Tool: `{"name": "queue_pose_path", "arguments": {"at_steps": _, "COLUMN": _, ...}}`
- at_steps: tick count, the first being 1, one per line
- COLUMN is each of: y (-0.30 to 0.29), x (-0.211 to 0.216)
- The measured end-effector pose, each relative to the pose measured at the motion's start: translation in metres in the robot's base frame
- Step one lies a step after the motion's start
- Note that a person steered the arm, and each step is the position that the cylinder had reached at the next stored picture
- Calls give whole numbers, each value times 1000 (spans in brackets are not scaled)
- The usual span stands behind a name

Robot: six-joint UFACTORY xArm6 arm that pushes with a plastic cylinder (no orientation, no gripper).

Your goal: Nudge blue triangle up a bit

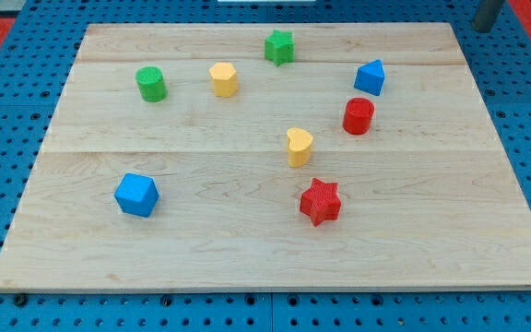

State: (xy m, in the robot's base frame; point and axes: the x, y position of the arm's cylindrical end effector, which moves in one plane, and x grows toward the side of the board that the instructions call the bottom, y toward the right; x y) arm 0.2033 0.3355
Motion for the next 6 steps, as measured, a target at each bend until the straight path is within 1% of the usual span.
{"name": "queue_pose_path", "arguments": {"at_steps": 1, "y": 0, "x": 0}}
{"name": "queue_pose_path", "arguments": {"at_steps": 2, "y": 0, "x": 18}}
{"name": "queue_pose_path", "arguments": {"at_steps": 3, "y": -12, "x": 45}}
{"name": "queue_pose_path", "arguments": {"at_steps": 4, "y": -27, "x": 111}}
{"name": "queue_pose_path", "arguments": {"at_steps": 5, "y": -91, "x": 144}}
{"name": "queue_pose_path", "arguments": {"at_steps": 6, "y": -149, "x": 145}}
